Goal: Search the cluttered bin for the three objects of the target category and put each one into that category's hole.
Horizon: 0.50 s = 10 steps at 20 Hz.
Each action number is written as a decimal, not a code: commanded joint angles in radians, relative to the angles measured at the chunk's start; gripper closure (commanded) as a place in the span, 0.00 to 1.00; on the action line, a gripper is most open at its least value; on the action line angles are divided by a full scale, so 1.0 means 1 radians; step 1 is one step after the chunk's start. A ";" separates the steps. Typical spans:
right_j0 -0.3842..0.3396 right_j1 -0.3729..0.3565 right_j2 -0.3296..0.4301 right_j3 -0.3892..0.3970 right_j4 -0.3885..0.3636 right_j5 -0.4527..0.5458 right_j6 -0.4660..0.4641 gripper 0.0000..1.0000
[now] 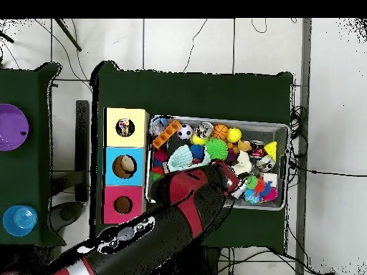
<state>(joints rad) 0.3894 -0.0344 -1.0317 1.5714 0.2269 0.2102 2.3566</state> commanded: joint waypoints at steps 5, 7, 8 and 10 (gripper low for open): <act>-0.015 0.020 0.119 0.003 0.072 -0.074 0.202 0.00; -0.013 0.011 0.114 0.006 0.065 -0.072 0.191 0.00; -0.008 0.010 0.111 0.009 0.065 -0.074 0.192 0.00; 0.000 0.004 0.106 0.019 0.063 -0.075 0.195 0.00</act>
<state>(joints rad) 0.3920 -0.0318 -1.0318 1.5832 0.2434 0.2071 2.3566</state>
